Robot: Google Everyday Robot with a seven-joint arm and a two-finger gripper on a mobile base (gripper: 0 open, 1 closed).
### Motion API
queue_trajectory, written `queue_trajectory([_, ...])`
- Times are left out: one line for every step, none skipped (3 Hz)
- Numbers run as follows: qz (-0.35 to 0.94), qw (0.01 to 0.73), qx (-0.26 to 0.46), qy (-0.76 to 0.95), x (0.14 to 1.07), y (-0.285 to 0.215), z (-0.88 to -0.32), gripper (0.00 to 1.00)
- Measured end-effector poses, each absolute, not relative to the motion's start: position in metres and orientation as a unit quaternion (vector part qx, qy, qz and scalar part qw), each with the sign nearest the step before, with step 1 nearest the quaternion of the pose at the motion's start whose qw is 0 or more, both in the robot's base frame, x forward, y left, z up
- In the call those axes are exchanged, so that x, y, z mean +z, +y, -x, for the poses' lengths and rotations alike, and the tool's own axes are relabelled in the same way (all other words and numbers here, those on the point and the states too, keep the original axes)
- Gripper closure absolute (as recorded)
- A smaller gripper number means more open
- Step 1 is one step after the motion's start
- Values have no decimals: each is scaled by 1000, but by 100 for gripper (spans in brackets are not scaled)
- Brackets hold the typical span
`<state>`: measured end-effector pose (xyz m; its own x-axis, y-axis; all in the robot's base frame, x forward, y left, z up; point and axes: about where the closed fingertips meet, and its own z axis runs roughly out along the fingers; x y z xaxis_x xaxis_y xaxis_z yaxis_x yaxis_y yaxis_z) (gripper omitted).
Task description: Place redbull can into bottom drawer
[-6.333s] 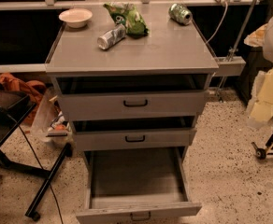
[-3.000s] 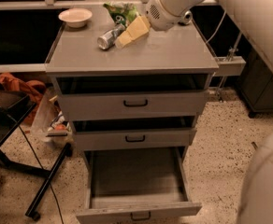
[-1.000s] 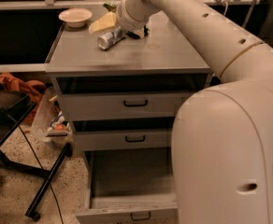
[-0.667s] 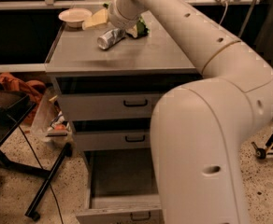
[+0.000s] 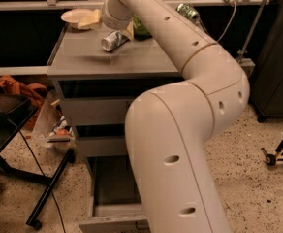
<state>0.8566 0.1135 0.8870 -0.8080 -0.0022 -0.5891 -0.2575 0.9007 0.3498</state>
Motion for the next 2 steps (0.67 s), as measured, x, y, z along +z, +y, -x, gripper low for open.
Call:
queue_trajectory([47,299,202,932,872,111,-872,0])
queue_trajectory([36,293,204,933,852,110,-890,0])
